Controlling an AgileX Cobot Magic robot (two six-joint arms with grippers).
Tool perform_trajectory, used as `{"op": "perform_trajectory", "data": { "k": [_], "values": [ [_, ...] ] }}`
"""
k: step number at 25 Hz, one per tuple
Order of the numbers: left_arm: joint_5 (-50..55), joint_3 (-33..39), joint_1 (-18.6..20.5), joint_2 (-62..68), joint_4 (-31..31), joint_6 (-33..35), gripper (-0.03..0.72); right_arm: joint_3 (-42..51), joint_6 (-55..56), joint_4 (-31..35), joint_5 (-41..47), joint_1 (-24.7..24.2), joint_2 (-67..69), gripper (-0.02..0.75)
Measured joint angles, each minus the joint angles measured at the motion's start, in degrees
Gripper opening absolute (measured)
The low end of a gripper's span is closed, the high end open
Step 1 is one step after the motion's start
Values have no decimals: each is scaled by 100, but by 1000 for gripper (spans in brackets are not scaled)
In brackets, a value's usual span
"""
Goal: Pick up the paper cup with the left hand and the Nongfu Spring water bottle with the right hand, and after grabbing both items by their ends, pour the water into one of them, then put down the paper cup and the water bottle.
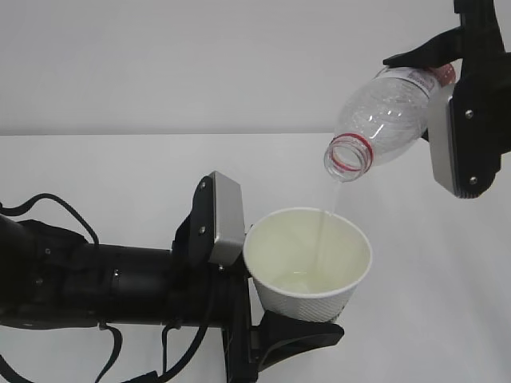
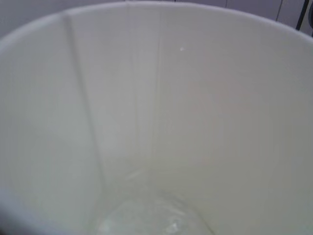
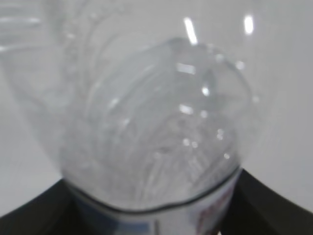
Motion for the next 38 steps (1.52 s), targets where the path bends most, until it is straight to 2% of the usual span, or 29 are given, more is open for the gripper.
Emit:
{"op": "perform_trajectory", "data": {
  "k": [38],
  "values": [
    [0,0,0,0,0,0,580,0,-14,0,0,0,0,484]
  ]
}}
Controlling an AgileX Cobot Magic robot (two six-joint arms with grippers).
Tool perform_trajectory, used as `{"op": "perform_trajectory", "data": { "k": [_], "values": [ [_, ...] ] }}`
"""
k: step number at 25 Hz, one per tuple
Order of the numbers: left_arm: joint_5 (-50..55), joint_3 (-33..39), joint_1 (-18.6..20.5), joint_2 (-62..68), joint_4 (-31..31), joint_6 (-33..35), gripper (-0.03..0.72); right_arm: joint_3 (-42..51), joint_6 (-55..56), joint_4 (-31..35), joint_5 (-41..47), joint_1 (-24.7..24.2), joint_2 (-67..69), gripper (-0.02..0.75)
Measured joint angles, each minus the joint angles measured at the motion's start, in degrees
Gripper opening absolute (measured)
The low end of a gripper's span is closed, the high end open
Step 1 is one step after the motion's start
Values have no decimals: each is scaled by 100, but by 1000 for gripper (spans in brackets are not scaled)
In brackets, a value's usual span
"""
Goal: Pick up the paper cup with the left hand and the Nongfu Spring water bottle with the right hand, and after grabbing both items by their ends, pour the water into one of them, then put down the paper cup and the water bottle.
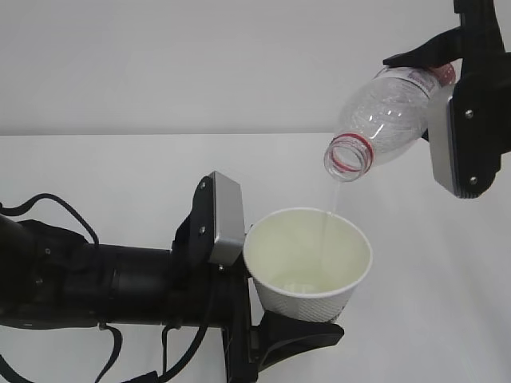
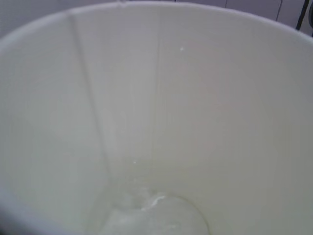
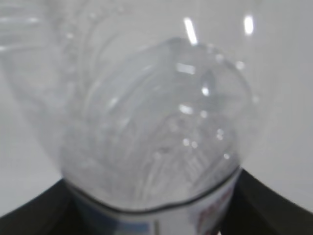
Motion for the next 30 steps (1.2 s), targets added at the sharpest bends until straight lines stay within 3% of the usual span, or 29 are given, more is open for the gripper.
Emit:
{"op": "perform_trajectory", "data": {
  "k": [30],
  "values": [
    [0,0,0,0,0,0,580,0,-26,0,0,0,0,484]
  ]
}}
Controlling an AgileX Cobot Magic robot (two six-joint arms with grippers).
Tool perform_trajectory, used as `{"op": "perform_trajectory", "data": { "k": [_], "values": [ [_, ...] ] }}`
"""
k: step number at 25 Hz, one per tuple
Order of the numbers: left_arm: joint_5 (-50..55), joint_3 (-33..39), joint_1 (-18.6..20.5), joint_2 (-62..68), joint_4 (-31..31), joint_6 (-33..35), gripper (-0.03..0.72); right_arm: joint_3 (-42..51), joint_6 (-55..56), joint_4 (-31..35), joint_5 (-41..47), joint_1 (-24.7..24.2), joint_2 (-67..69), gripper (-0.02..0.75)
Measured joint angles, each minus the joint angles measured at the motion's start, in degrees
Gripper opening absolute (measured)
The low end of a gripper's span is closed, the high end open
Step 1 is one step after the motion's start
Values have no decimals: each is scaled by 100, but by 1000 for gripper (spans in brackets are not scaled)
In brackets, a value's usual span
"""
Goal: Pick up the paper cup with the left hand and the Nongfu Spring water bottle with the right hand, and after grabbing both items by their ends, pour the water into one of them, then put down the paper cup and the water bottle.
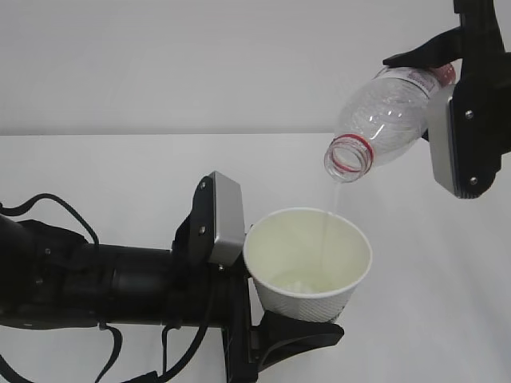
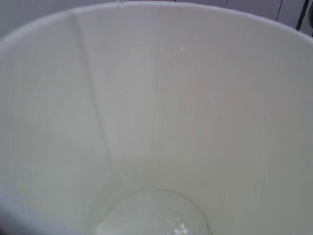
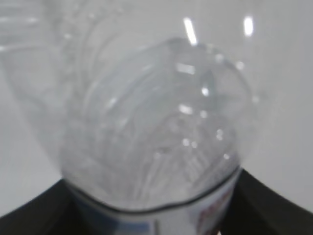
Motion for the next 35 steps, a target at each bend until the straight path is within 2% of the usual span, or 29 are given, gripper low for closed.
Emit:
{"op": "perform_trajectory", "data": {
  "k": [35],
  "values": [
    [0,0,0,0,0,0,580,0,-107,0,0,0,0,484]
  ]
}}
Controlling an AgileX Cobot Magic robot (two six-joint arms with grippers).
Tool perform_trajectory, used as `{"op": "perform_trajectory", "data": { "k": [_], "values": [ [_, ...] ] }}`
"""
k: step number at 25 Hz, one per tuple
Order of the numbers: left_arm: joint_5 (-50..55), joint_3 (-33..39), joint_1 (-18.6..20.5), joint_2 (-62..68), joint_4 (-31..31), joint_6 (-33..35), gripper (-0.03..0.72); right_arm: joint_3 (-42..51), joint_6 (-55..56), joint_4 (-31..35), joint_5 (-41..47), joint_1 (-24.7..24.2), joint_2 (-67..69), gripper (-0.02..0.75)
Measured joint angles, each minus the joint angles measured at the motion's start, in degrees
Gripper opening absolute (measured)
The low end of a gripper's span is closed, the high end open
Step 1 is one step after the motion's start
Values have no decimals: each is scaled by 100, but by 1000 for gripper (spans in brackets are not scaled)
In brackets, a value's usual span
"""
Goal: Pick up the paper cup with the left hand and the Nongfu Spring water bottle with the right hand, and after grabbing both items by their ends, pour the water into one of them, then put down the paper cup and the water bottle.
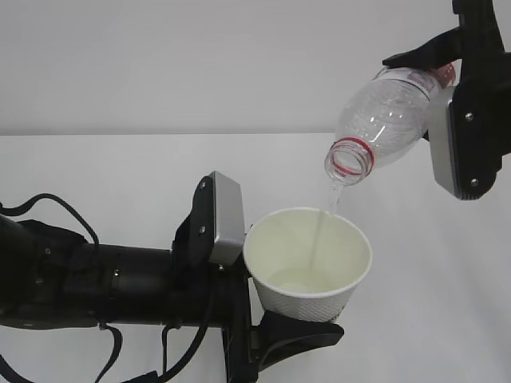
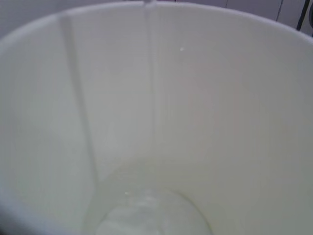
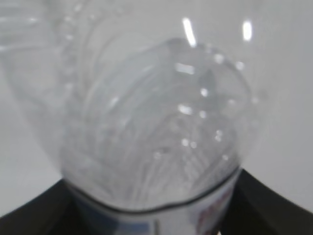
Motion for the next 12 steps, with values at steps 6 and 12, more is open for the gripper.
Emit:
{"op": "perform_trajectory", "data": {
  "k": [6,12],
  "values": [
    [0,0,0,0,0,0,580,0,0,0,0,0,0,484],
    [0,0,0,0,0,0,580,0,0,0,0,0,0,484]
  ]
}}
